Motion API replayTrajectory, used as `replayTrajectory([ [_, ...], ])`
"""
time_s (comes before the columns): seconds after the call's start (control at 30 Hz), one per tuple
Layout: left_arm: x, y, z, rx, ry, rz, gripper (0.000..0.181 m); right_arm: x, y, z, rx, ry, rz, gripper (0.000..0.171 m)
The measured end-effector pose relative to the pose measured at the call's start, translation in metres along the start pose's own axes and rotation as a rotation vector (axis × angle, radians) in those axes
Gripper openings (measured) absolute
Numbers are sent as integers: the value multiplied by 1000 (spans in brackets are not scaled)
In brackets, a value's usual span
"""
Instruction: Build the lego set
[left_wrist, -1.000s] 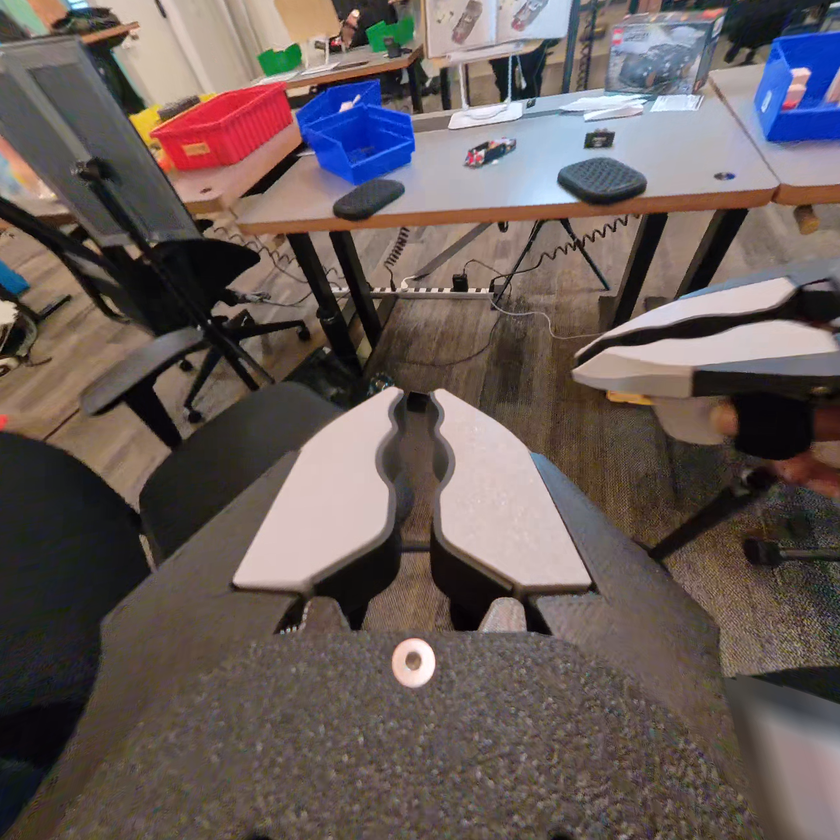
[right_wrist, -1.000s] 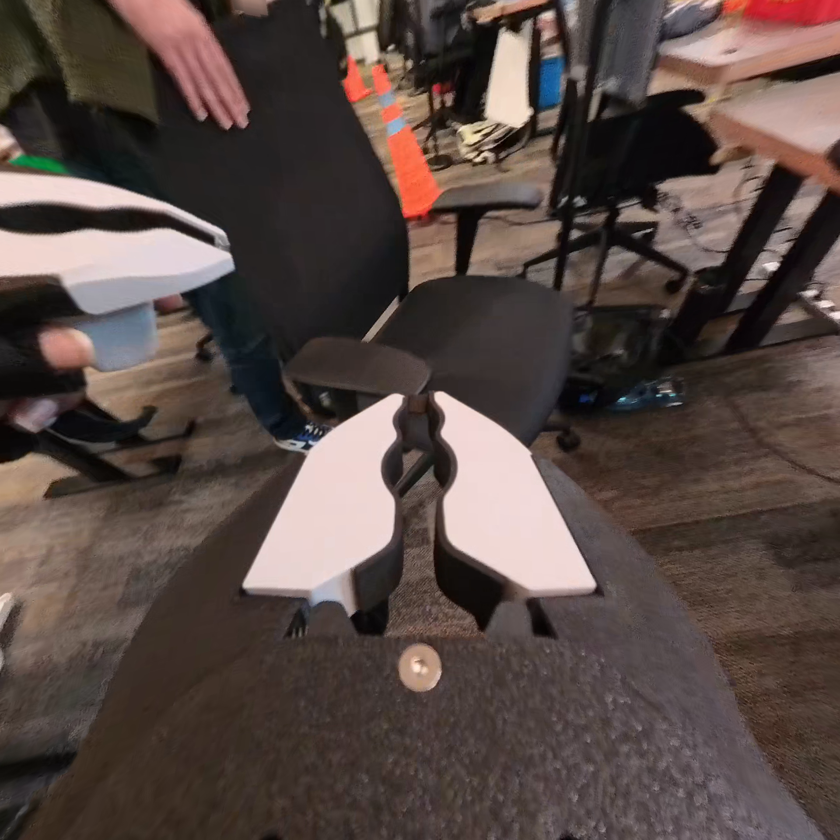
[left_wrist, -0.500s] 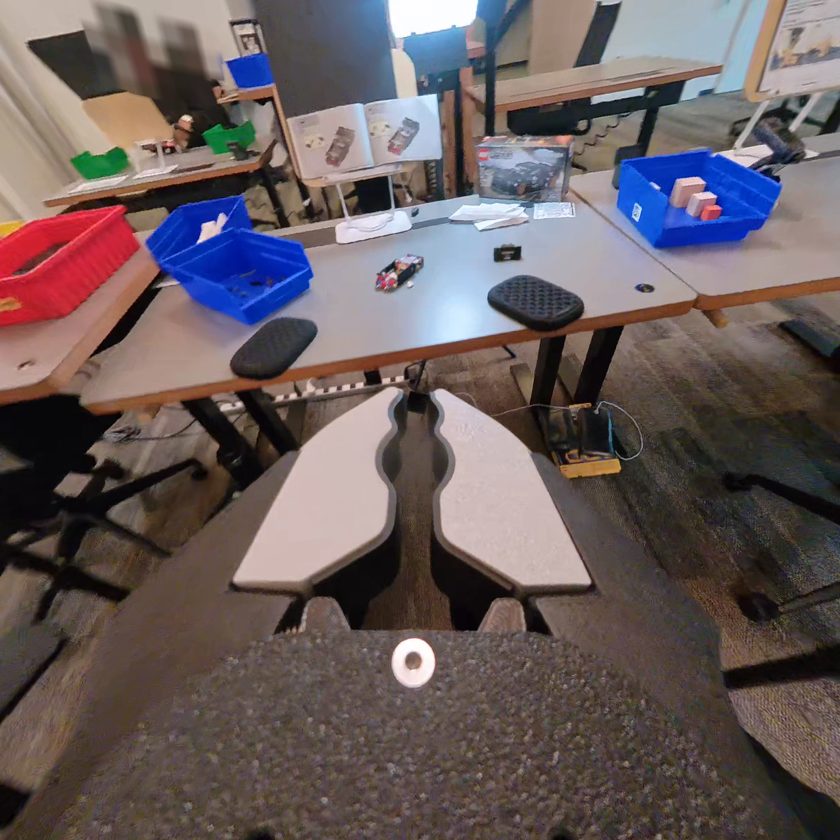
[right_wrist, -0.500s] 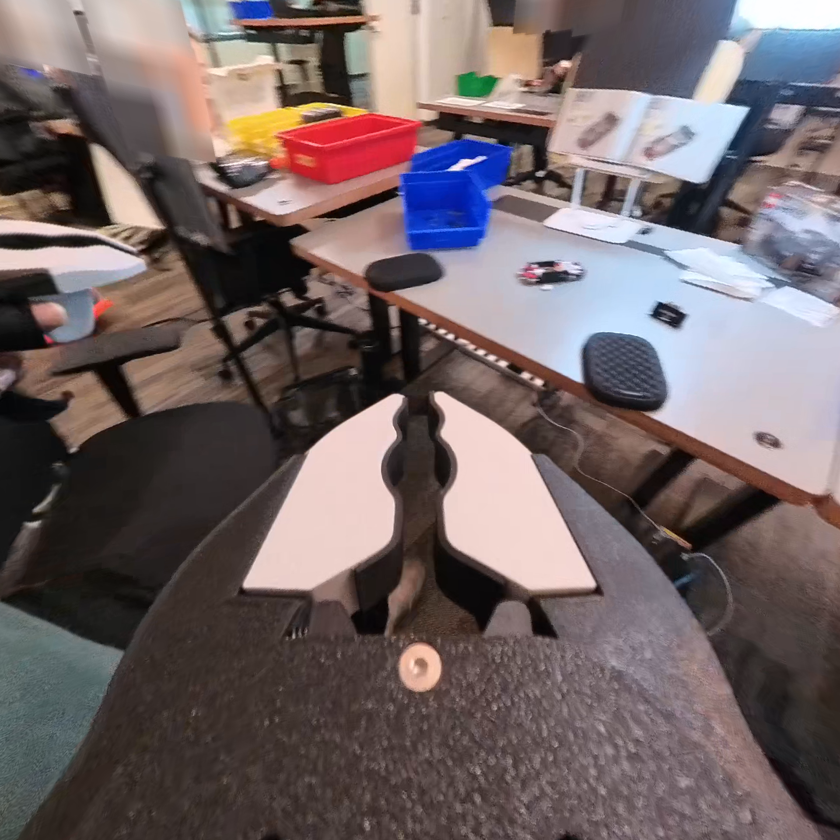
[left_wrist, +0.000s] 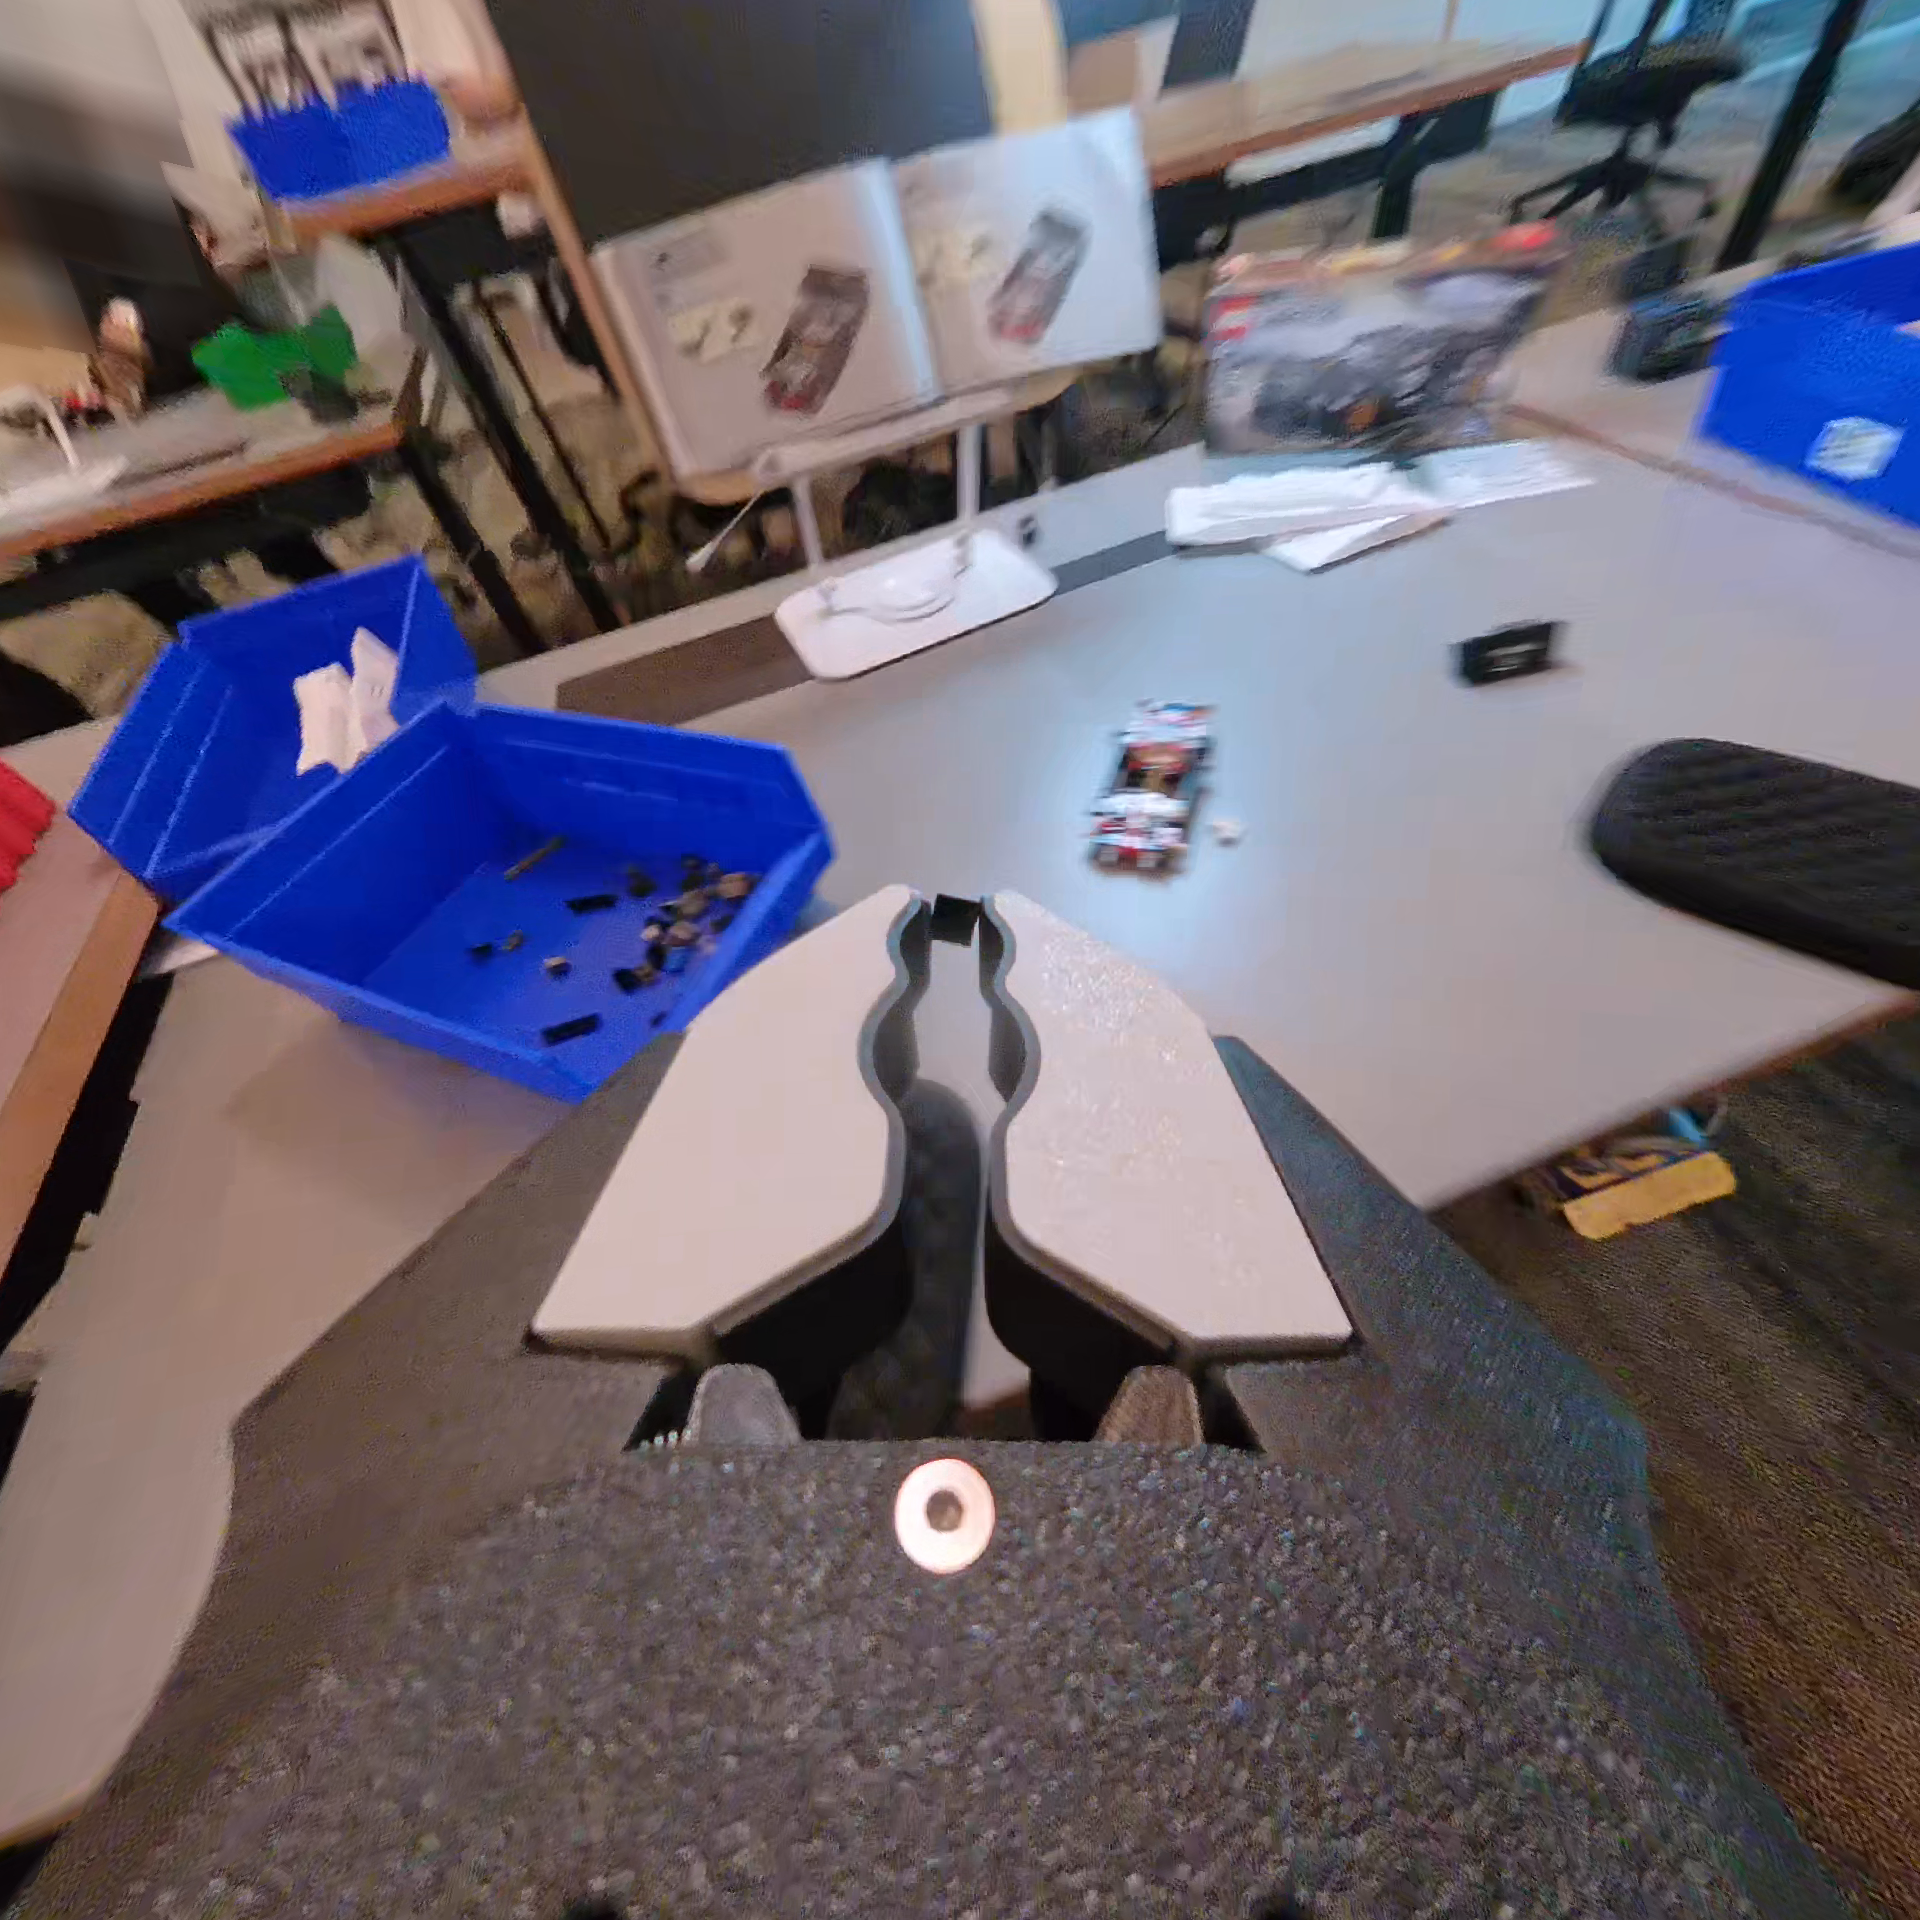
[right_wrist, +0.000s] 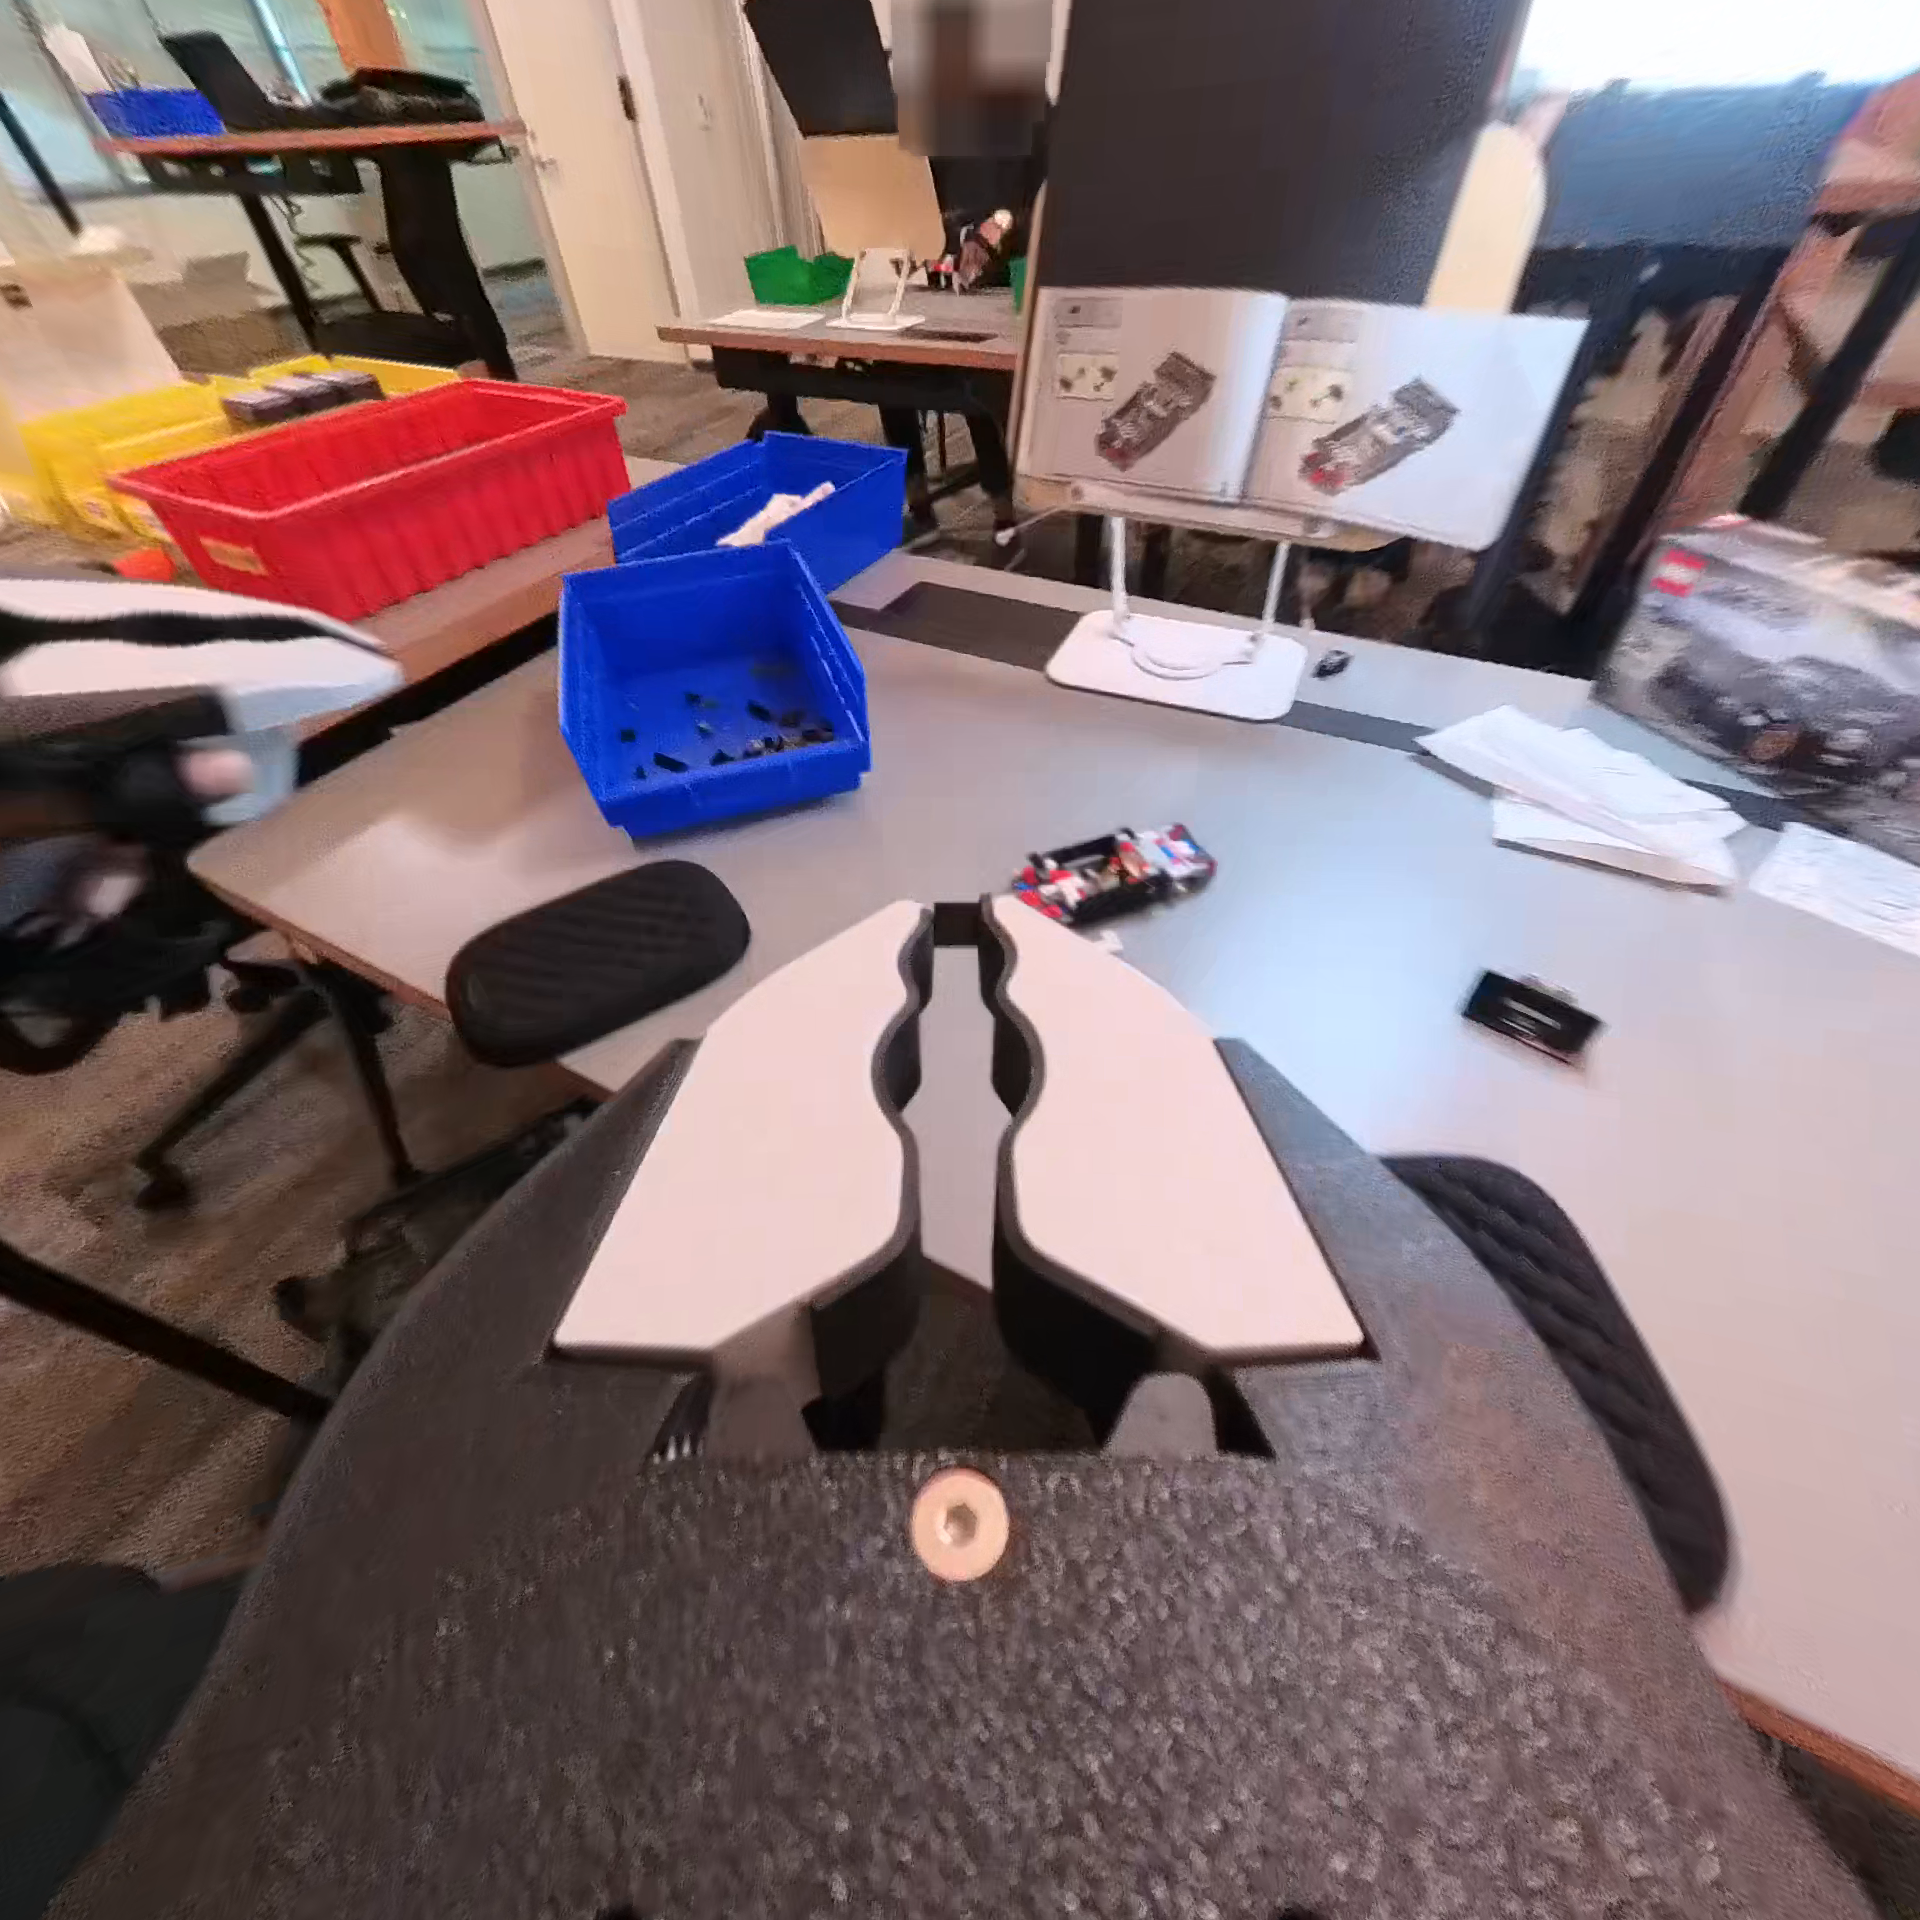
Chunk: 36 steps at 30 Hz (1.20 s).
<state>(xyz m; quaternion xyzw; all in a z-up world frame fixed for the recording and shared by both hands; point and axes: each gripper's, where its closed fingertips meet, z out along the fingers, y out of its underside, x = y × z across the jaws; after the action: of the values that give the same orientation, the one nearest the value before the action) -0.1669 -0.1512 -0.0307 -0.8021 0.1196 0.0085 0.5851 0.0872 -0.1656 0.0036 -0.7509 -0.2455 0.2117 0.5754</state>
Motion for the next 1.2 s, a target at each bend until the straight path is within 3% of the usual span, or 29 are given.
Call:
replayTrajectory([
  [0.1, -80, 17, 88, -61, -61, -35, 9, -14, -11, 62, -52, -15, -37, 8],
  [0.23, -151, 73, 185, -161, -193, -105, 9, -30, 8, 144, -129, -64, -46, 8],
  [0.4, -166, 136, 247, -358, -278, -251, 10, -40, 39, 219, -204, -113, -35, 8],
  [0.47, -161, 155, 260, -418, -275, -322, 15, -42, 42, 237, -217, -121, -42, 8],
  [0.5, -157, 160, 267, -428, -255, -364, 28, -42, 43, 244, -221, -124, -44, 8],
  [0.57, -150, 168, 275, -473, -237, -426, 50, -41, 41, 255, -224, -124, -50, 8],
  [0.67, -148, 165, 276, -461, -222, -445, 58, -35, 42, 266, -229, -107, -34, 8],
  [0.87, -154, 171, 266, -488, -158, -460, 57, -22, 41, 272, -235, -63, 6, 8],
  [0.97, -147, 147, 259, -407, -72, -477, 50, -21, 36, 273, -224, -56, -5, 8],
  [1.1, -90, 85, 237, -231, 235, -434, 31, -23, 21, 275, -187, -55, -27, 8],
  [1.2, -24, 31, 203, -165, 620, -580, 18, -27, 7, 270, -156, -71, -91, 8],
])
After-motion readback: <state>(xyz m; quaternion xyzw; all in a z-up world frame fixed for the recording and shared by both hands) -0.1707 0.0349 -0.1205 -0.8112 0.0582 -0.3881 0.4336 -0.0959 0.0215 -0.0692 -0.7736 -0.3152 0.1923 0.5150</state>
